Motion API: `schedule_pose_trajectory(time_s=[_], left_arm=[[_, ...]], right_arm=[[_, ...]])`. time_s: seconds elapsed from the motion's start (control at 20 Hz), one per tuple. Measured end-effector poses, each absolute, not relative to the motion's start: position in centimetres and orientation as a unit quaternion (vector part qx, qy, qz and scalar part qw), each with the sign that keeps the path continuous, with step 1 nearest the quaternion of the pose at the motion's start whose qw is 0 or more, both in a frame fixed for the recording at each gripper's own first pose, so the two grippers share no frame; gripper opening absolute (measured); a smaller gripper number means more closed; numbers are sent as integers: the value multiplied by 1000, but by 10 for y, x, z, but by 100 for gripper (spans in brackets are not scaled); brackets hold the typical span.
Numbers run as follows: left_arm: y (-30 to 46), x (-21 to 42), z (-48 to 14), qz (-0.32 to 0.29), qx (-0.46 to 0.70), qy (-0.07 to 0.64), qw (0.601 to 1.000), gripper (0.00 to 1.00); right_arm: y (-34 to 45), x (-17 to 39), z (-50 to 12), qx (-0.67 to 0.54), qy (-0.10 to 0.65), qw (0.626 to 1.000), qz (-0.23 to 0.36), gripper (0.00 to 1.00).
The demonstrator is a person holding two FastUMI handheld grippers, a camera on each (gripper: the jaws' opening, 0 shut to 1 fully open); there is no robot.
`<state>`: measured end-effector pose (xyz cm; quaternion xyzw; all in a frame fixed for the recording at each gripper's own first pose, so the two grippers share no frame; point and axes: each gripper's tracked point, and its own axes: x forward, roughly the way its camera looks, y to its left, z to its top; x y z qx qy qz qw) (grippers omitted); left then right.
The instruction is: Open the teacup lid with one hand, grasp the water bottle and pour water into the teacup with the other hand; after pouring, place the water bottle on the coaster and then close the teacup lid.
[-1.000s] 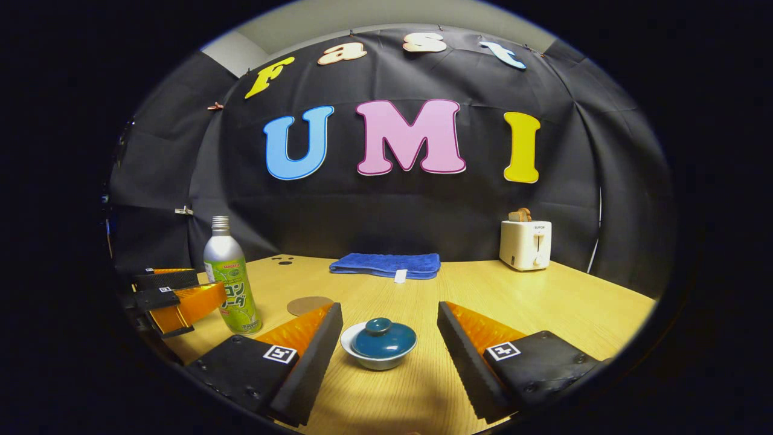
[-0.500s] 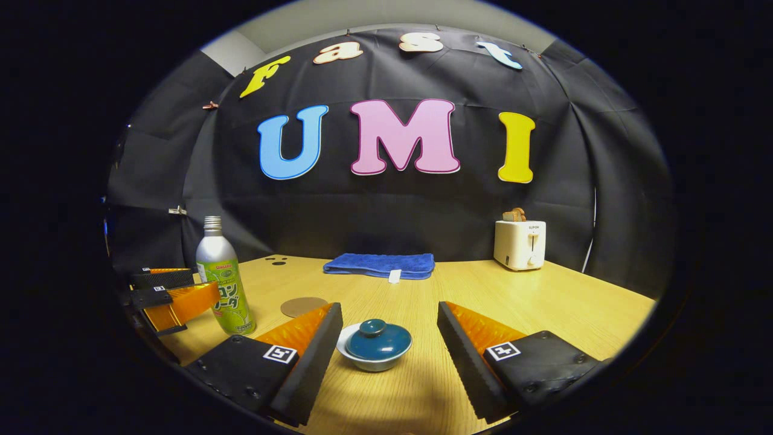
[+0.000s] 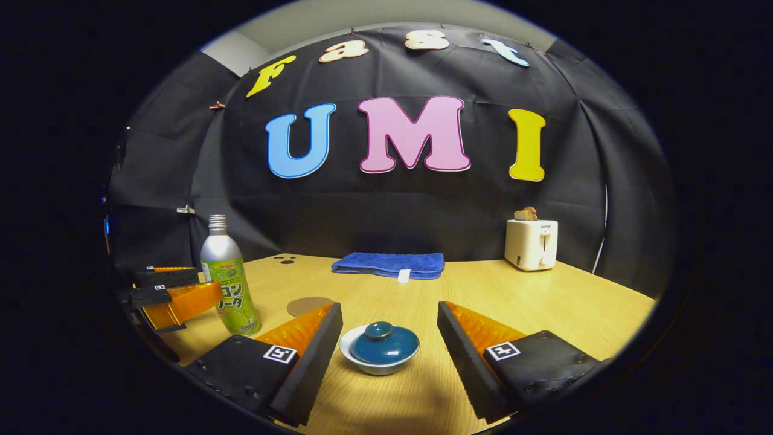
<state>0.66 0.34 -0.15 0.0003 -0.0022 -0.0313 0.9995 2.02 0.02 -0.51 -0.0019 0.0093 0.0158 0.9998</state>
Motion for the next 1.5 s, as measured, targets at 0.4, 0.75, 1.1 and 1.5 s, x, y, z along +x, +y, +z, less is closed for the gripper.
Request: schedule_pose_trajectory(time_s=[0.4,0.75,1.1,1.5], left_arm=[[3,7,-1,-33,0,-2,999,95],[2,7,-1,-38,0,-2,999,95],[2,7,-1,-38,0,-2,999,95],[2,7,-1,-38,0,-2,999,96]], right_arm=[[4,50,-38,-17,114,993,25,82],[7,56,-43,-50,130,990,21,64],[12,57,-42,-78,129,988,26,64],[13,58,-40,-81,121,989,22,34]])
